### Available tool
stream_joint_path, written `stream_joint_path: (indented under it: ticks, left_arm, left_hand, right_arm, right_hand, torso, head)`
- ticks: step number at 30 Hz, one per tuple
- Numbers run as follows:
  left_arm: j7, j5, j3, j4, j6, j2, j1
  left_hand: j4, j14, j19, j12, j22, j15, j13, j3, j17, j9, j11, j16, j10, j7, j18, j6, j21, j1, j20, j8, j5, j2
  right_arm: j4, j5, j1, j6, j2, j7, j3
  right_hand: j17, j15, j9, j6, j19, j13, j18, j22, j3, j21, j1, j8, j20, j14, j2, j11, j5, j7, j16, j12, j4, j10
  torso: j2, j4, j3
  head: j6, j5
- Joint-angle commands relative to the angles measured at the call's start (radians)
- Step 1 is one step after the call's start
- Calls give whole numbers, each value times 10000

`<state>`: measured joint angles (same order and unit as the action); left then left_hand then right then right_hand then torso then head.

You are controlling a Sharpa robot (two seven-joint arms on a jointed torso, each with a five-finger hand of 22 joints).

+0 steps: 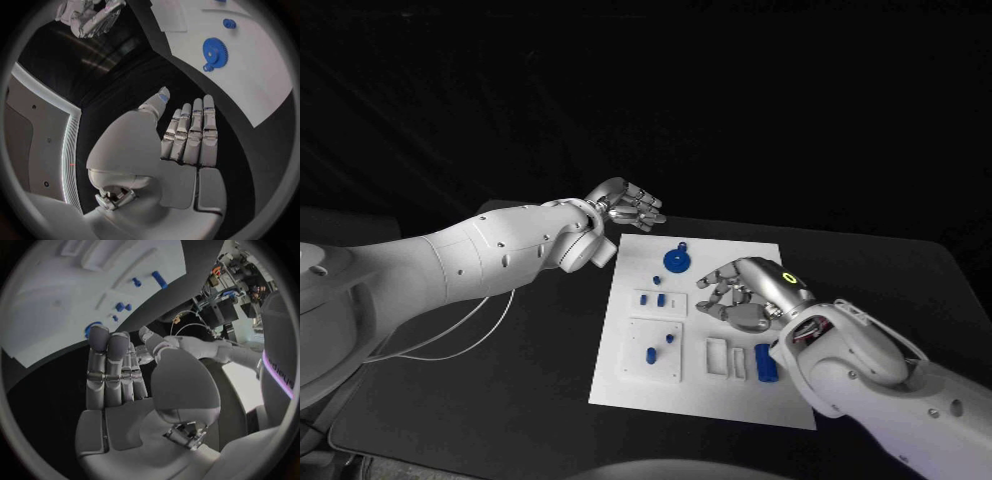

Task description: Assemble the parts on the task board

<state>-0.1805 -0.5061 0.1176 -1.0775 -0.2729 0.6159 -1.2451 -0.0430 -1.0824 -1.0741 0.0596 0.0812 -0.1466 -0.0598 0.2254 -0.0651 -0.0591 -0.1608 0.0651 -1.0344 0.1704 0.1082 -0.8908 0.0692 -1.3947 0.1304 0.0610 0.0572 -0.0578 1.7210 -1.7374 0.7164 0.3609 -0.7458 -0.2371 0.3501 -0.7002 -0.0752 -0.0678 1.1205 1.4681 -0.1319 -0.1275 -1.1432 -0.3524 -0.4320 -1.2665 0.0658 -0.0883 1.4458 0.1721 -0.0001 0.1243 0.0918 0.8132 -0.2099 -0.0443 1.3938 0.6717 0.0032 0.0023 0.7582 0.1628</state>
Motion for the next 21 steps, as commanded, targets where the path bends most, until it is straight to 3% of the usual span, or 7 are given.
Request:
stream_joint_path:
  ticks: [1, 2, 4, 8, 12, 14, 21]
  left_arm:
    - [-396, 196, -5, -67, -61, 82, -1]
    - [-465, 248, -5, -87, -72, 123, 1]
    - [-604, 400, -6, -131, -76, 207, 7]
    - [-897, 820, -8, -227, -39, 372, 20]
    - [-1150, 1336, -8, -380, 80, 580, 35]
    - [-1263, 1630, -9, -471, 134, 678, 41]
    - [-1568, 2354, -8, -883, 323, 1010, 60]
  left_hand:
    - [5, -44, -70, 26, -4, 23, 15, -63, 6, 7, 34, -23, -8, -38, -39, -135, 70, -19, -20, -20, -69, 98]
    - [6, -60, -83, 23, -1, 30, 16, -60, 6, 6, 40, -25, -24, -41, -38, -171, 76, -17, -27, -20, -68, 102]
    - [-2, -119, -118, 24, 10, 51, 16, -44, 4, 0, 61, -22, -84, -60, -35, -313, 94, -22, -47, -11, -67, 118]
    - [4, -382, -251, 38, 57, 150, 15, -20, -10, -27, 167, 5, -391, -136, -31, -882, 170, 24, -124, 23, -65, 155]
    - [68, -712, -399, 25, 124, 260, 16, -87, -18, -36, 282, 6, -748, -211, -86, -1209, 273, 202, -229, 27, 64, 121]
    - [105, -841, -456, 13, 147, 301, 17, -350, -18, -43, 325, -9, -877, -262, -125, -1357, 310, 262, -273, 18, 236, 103]
    - [254, -1547, -704, 10, 234, 552, 5, -932, -89, -65, 598, 8, -1681, -393, -295, -1605, 474, 435, -509, 23, 224, 137]
  right_arm:
    - [-117, 2788, 5, -948, -410, -325, 349]
    - [-169, 3087, 9, -1198, -537, -424, 478]
    - [-272, 3572, 16, -1764, -781, -683, 671]
    - [-428, 4191, 22, -2841, -1229, -1323, 862]
    - [-462, 4397, 25, -3820, -1557, -2425, 935]
    - [-461, 4409, 27, -4131, -1658, -2982, 951]
    - [-428, 4571, 27, -4829, -1834, -4336, 971]
  right_hand:
    - [-77, -188, -102, 467, 419, -1894, 287, -82, 660, -227, 174, -25, -250, 30, -172, -277, 241, -206, 50, -2148, -112, -102]
    - [-145, -227, -174, 542, 415, -3273, 373, -168, 915, -440, 344, -43, -293, 21, -264, -290, 254, -140, 91, -3494, -57, -897]
    - [-431, -237, -395, 615, 439, -5291, 423, -575, 976, -1322, 318, -27, -328, -6, -533, -330, 429, -298, 378, -5470, -41, -1733]
    - [-942, -241, -857, 616, 445, -6663, 450, -845, 1043, -1783, 527, -19, -333, -73, -566, -388, 512, -354, 867, -6471, 268, -1872]
    - [-1960, -213, -1243, 499, 432, -8038, 461, -1056, 908, -2067, 733, -19, -295, -97, -663, -368, 82, -373, 1635, -7300, 739, -1535]
    - [-2220, -221, -1382, 436, 414, -8508, 457, -1101, 427, -2081, 820, -34, -304, -126, -588, -351, -526, -364, 1769, -7588, 794, -1476]
    - [-2995, -220, -2527, 515, 448, -9478, 511, -1388, 218, -2333, 1340, -8, -317, -51, -256, -382, -645, -467, 1973, -7777, 1307, -1204]
  torso:
    - [-50, -60, -16]
    - [-56, -78, -15]
    - [-61, -102, -5]
    - [-72, -75, -9]
    - [-82, -100, -29]
    - [-83, -108, -32]
    - [-112, -113, -49]
  head:
    - [-79, -176]
    - [-82, -206]
    - [-115, -284]
    - [-127, -475]
    - [-158, -630]
    - [-175, -675]
    - [-133, -844]
